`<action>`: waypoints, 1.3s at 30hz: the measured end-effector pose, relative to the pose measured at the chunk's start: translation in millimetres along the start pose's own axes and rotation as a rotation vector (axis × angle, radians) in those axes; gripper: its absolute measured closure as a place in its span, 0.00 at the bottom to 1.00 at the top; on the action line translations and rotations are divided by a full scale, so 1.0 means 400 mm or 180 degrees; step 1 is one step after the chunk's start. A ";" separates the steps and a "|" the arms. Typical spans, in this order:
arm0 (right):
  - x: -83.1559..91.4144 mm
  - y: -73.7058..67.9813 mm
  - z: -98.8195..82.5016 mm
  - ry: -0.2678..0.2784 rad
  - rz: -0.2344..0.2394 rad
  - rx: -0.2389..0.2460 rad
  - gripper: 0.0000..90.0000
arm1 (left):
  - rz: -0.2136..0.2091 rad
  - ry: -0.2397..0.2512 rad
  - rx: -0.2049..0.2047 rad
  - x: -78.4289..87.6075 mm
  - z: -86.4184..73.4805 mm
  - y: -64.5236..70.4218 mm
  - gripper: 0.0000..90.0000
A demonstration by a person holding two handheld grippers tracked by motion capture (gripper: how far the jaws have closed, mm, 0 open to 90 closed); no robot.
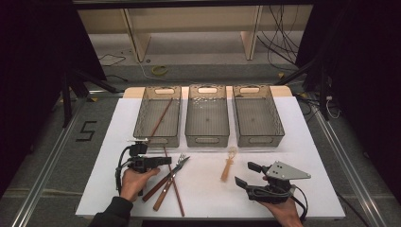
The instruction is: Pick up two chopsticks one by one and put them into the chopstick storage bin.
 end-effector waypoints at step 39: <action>-0.002 -0.001 -0.001 -0.0010 0.0007 -0.0009 0.33 | -0.0122 -0.0159 -0.0059 -0.053 -0.010 0.005 0.79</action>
Point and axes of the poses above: each handheld gripper's, and its own axes: x roughly backward along the jaws, z roughly out of its top, y roughly to its right, the point moved 5 cm from there along -x, roughly forward along the jaws, and after that the axes turned 15 degrees about -x, right-handed, at the moved point
